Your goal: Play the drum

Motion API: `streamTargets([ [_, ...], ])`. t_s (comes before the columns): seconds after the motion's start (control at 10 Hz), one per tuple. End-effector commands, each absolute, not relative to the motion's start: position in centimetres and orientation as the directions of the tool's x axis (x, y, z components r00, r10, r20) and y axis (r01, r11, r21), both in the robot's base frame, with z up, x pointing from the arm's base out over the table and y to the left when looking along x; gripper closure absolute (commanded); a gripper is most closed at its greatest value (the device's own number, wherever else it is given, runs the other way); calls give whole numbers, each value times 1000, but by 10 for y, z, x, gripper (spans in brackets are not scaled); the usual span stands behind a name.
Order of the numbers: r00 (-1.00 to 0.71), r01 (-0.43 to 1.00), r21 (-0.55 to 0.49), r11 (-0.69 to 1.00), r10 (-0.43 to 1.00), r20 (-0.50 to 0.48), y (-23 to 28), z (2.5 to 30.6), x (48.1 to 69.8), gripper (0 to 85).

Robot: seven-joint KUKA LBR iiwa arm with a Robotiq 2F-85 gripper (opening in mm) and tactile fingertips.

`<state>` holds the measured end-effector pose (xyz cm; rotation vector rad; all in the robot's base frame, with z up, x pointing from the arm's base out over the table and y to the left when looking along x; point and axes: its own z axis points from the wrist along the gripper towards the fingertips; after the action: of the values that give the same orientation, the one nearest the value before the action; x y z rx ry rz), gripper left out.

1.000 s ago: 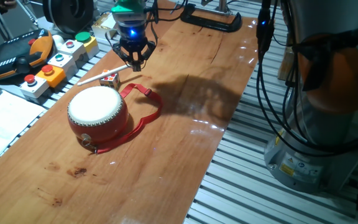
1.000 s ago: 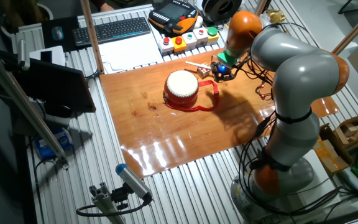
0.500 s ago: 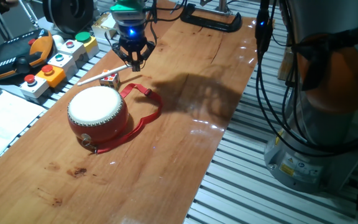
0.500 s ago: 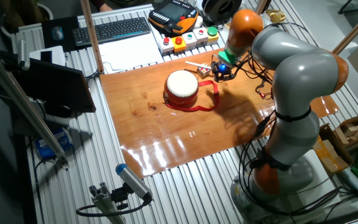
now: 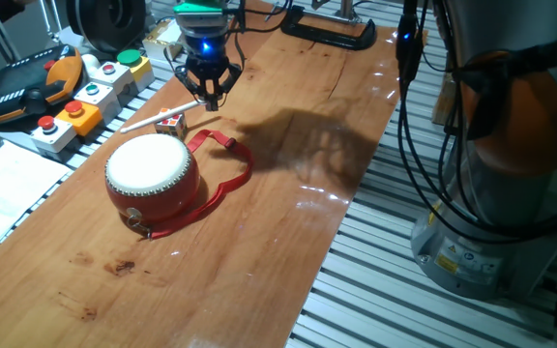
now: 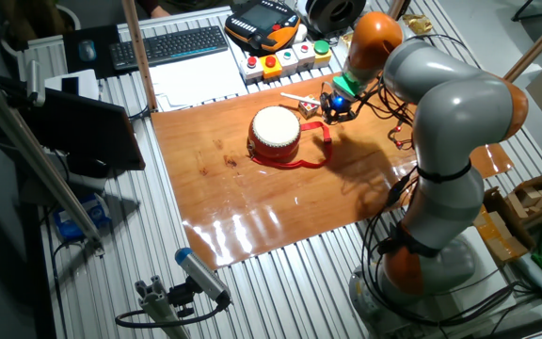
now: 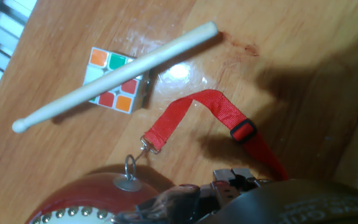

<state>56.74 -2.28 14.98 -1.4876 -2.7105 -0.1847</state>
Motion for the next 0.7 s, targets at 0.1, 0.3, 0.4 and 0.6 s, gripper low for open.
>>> streamTargets([
  [0.1, -513, 858, 72, 509, 855, 76, -23, 150, 567, 843],
  [0.3, -479, 878, 81, 472, 873, 95, -23, 150, 567, 843],
  [0.4, -434, 900, 88, 426, 895, 105, -23, 150, 567, 843],
  [0.6, -365, 930, 92, 356, 924, 114, -23, 150, 567, 843],
])
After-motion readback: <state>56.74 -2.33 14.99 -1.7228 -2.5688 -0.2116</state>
